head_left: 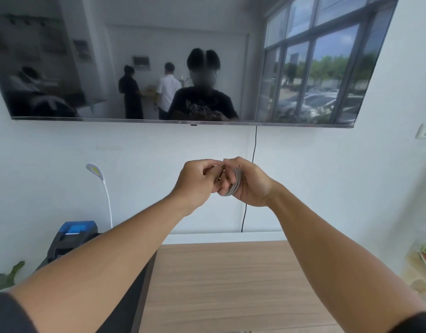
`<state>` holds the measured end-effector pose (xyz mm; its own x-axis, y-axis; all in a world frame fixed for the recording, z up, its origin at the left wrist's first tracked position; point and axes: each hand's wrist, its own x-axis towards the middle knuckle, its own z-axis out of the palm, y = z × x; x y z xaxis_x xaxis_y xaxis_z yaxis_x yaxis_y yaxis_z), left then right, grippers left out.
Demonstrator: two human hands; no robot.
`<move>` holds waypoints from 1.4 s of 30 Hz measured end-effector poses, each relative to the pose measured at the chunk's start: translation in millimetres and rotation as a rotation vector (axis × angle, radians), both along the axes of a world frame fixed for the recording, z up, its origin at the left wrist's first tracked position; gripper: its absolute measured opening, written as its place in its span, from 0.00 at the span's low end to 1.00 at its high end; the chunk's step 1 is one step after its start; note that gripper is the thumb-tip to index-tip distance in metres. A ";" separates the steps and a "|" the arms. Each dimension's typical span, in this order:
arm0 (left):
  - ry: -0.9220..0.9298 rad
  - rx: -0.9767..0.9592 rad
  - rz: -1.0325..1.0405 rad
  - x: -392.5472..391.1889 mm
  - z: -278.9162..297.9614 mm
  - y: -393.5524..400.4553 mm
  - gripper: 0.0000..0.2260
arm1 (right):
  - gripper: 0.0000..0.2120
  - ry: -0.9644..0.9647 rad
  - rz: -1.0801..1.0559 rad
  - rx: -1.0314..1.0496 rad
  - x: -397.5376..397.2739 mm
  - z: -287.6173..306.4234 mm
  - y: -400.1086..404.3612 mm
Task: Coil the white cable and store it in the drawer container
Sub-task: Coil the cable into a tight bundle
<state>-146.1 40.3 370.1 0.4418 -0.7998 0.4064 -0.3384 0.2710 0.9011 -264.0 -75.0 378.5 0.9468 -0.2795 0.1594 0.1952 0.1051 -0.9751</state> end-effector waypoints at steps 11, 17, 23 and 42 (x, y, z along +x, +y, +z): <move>0.037 0.069 -0.036 16.4 0.7 6.7 0.07 | 0.13 0.196 0.085 -0.135 -18.4 9.2 -22.7; 0.067 0.085 0.041 19.4 0.8 8.5 0.08 | 0.17 0.151 -0.090 -0.260 -6.6 4.0 -2.1; 0.043 0.115 0.079 23.1 -3.3 10.9 0.14 | 0.22 0.107 -0.367 -0.467 6.7 -2.4 25.1; -0.449 -0.006 0.404 25.4 -6.2 12.5 0.04 | 0.19 0.079 -0.566 -0.613 25.7 -14.2 31.4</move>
<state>-120.8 52.9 363.9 0.4943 -0.6018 0.6273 -0.7625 0.0464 0.6453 -238.3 -43.6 364.3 0.7044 -0.6016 0.3767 -0.0124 -0.5411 -0.8409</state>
